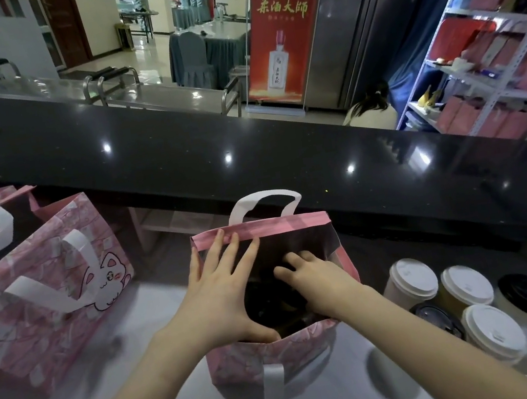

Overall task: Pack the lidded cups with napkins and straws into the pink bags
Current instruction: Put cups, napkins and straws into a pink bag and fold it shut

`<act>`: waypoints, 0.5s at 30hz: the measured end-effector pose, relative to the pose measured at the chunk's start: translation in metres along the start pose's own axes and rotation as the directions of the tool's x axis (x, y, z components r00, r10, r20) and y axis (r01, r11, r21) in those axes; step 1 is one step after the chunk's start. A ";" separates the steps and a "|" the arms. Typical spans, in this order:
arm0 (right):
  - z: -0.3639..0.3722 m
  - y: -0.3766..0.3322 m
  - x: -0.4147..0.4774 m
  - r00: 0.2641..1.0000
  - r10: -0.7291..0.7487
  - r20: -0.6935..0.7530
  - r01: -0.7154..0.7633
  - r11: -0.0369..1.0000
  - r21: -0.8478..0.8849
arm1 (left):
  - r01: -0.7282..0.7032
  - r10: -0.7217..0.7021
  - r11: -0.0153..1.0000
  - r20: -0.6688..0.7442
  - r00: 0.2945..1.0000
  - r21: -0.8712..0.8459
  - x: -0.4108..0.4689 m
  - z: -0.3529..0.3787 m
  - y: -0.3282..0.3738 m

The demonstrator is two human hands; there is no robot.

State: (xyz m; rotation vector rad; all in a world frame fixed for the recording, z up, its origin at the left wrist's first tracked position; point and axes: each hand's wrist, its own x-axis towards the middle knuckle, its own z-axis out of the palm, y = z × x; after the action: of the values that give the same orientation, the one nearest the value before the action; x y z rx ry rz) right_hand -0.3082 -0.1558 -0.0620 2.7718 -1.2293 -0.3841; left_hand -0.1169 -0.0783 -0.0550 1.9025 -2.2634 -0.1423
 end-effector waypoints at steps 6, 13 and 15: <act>0.002 -0.003 0.003 0.999 -0.003 0.045 0.003 1.000 -0.006 | -0.013 0.013 1.000 -0.001 1.000 0.018 0.002 0.003 -0.003; 0.016 -0.016 -0.015 0.999 -0.032 0.044 0.029 0.997 0.068 | -0.025 0.025 0.999 -0.002 1.000 0.024 -0.001 0.003 -0.002; 0.020 -0.020 -0.019 0.999 -0.006 0.051 0.002 0.997 0.080 | -0.036 0.037 0.998 -0.006 0.999 0.043 -0.003 0.002 -0.002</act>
State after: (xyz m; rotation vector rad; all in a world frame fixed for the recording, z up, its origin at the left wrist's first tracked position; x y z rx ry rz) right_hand -0.3116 -0.1275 -0.0813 2.8490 -1.2783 -0.4169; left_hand -0.1151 -0.0760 -0.0577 1.8778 -2.3132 -0.0827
